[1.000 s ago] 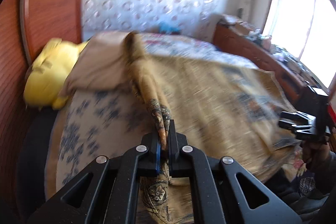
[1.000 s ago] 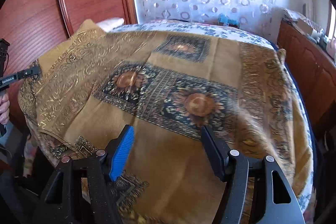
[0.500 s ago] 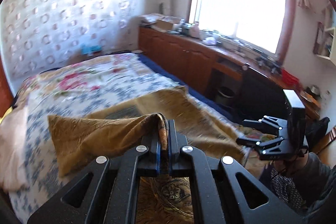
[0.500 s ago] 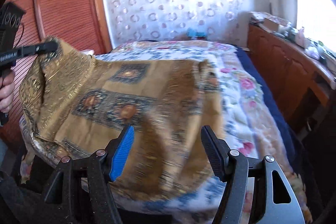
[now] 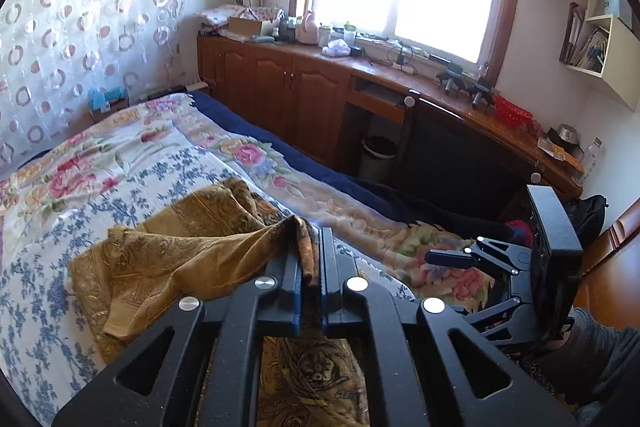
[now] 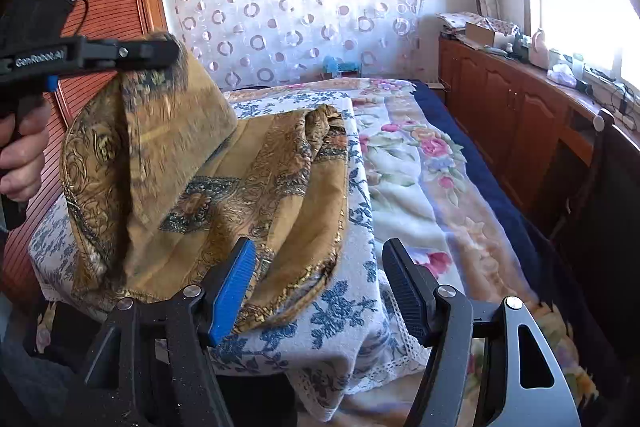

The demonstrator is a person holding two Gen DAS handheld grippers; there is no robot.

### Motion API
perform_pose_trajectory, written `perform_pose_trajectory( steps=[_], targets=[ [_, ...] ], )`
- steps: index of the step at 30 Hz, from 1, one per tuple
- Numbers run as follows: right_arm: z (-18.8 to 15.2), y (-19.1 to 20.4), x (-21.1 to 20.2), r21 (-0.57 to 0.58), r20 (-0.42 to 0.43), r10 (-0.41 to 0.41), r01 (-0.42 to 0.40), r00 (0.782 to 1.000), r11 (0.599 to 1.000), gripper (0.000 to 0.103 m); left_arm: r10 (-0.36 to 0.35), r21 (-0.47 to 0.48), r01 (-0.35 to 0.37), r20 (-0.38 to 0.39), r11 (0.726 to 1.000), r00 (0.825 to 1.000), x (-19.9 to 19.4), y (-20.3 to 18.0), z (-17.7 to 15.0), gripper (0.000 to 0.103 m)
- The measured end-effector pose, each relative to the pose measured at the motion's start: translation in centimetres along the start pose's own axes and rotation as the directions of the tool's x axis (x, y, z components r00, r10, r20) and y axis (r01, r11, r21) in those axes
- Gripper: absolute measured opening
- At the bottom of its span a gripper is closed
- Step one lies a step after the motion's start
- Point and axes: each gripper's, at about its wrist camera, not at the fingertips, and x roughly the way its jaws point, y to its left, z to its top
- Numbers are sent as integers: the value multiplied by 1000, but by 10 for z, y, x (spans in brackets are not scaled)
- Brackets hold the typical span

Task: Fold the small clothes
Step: 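Fold the held sleeve over the shirt body with the left tool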

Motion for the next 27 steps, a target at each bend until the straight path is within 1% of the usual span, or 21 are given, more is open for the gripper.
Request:
perform_pose_trajectory(
  steps=[3,6,7,8,9,10,11,13,16,18,20,22,27],
  targets=[
    [-1,0,-1,-3,-9,-6,6,1000,1000,68,13,20,-13,-1,1000,1000,2,-2,-2,6],
    [2,-2,0,0,-12,-8,8,1000,1000,68,38,25,-38,21,999,999,-10,2,-6,20],
    [4,-2,0,2,-11,-7,7,1000,1000,68,48,21,-48,29,999,998,-13,3,-7,31],
    [5,-1,-1,2,-9,-6,6,1000,1000,68,61,13,-62,39,998,997,-18,7,-7,46],
    [6,1,-2,0,-8,-7,7,1000,1000,68,69,9,-69,49,998,996,-21,11,-8,49],
    [8,2,0,-4,-8,-7,7,1000,1000,68,83,3,-84,59,997,995,-28,15,-9,55],
    [8,2,0,-9,-7,-8,8,1000,1000,68,91,-1,-91,67,996,994,-33,19,-10,66],
    [10,5,1,-17,-5,-8,8,1000,1000,68,108,-13,-107,84,994,991,-41,28,-17,76],
    [16,5,7,-33,4,-1,2,1000,999,68,163,-36,-161,84,986,983,-53,45,-35,77],
    [22,9,11,-48,4,12,-12,1000,999,68,209,-52,-205,70,977,975,-57,58,-48,77],
    [28,16,17,-73,4,19,-19,1000,997,68,266,-67,-262,55,963,962,-59,70,-63,77],
    [36,26,23,-103,5,31,-30,1000,994,68,304,-91,-299,42,950,952,-60,83,-76,77],
    [55,54,47,-165,-11,96,-96,995,982,68,334,-161,-327,15,931,942,-64,108,-103,77]
  ],
)
